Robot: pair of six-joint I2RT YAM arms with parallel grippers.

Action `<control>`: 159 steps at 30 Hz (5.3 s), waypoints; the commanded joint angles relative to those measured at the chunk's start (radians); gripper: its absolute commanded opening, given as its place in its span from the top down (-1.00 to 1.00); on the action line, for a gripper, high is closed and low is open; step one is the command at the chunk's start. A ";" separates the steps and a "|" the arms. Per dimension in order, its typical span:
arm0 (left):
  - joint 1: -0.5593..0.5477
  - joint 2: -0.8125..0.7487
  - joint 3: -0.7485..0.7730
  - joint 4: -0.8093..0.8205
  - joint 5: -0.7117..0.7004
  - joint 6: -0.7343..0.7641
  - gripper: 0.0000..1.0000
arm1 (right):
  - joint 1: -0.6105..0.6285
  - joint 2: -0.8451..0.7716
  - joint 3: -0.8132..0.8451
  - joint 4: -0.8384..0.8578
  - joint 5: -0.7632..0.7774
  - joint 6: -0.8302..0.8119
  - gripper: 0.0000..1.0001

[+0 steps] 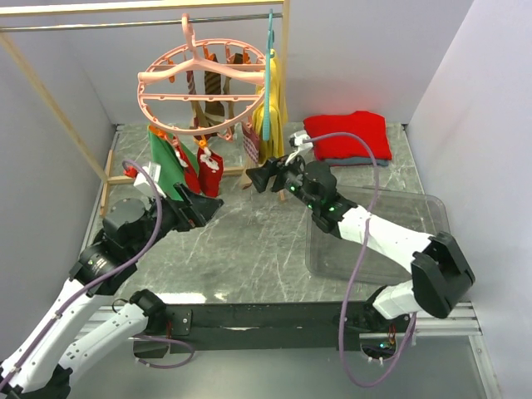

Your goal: Remove the socks clipped to the hanger

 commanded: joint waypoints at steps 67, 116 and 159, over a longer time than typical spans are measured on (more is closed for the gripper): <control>-0.002 0.099 0.364 -0.208 0.117 0.180 -0.89 | 0.288 0.157 0.188 -0.090 0.391 -0.061 1.00; -0.005 0.455 0.506 -0.045 -0.298 -0.003 -0.63 | 0.377 -0.041 0.235 -0.531 0.455 -0.148 1.00; -0.008 0.669 0.565 0.168 -0.246 0.006 -0.41 | 0.543 0.006 0.289 -0.473 0.871 -0.366 1.00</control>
